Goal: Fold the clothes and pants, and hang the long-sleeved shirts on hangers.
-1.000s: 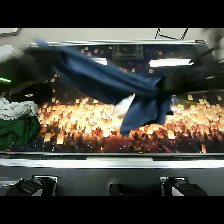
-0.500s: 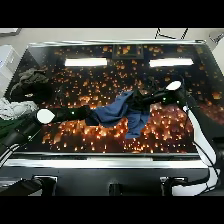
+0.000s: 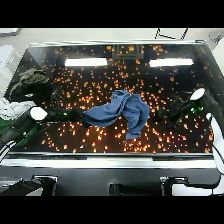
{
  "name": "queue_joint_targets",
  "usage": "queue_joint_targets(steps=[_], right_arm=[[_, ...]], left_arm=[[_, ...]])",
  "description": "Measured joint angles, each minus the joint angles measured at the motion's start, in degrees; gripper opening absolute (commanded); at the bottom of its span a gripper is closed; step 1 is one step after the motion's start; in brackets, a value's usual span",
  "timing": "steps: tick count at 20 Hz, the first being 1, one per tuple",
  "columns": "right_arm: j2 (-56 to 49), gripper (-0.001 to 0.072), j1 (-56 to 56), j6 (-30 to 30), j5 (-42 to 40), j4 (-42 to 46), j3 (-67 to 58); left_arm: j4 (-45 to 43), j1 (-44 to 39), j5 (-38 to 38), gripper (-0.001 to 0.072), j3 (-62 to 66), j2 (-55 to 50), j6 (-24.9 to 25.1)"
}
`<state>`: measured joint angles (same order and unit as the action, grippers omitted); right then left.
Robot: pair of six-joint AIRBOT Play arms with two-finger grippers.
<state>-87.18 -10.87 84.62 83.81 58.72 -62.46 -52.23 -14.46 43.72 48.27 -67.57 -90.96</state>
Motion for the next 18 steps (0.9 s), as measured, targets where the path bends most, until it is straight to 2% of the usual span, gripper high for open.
queue_joint_targets(steps=[5,6,7,8,9,11,13,18], right_arm=[[1.9,0.0668,7.3,-4.2,-13.1,-14.3,14.2],[2.0,0.0591,9.1,-4.6,-15.2,-16.4,15.2],[2.1,0.0482,10.9,-4.8,-18.0,-18.7,16.1],[2.1,0.0120,12.4,-5.2,-20.1,-20.2,16.6],[2.1,0.0039,13.4,-5.4,-22.1,-21.1,16.9],[2.6,0.0038,14.3,-6.1,-22.1,-23.8,15.8],[4.1,0.0038,12.9,-6.2,-19.6,-22.5,11.8],[14.9,0.0040,1.3,-5.6,-11.3,-10.3,-12.6]], left_arm=[[0.3,0.6,1.0,0.0026,0.0,0.1,0.9],[0.5,0.7,1.2,0.0026,0.0,0.1,1.0],[0.7,0.7,1.1,0.0026,0.0,0.1,1.0],[0.8,0.7,1.1,0.0026,0.1,0.1,1.0],[0.9,0.7,1.1,0.0026,0.2,0.1,1.2],[1.0,1.1,0.9,0.0026,1.4,0.4,2.6],[1.0,2.4,0.9,0.0026,4.3,1.7,4.7],[1.0,11.5,0.7,0.0026,20.4,10.0,9.7]])
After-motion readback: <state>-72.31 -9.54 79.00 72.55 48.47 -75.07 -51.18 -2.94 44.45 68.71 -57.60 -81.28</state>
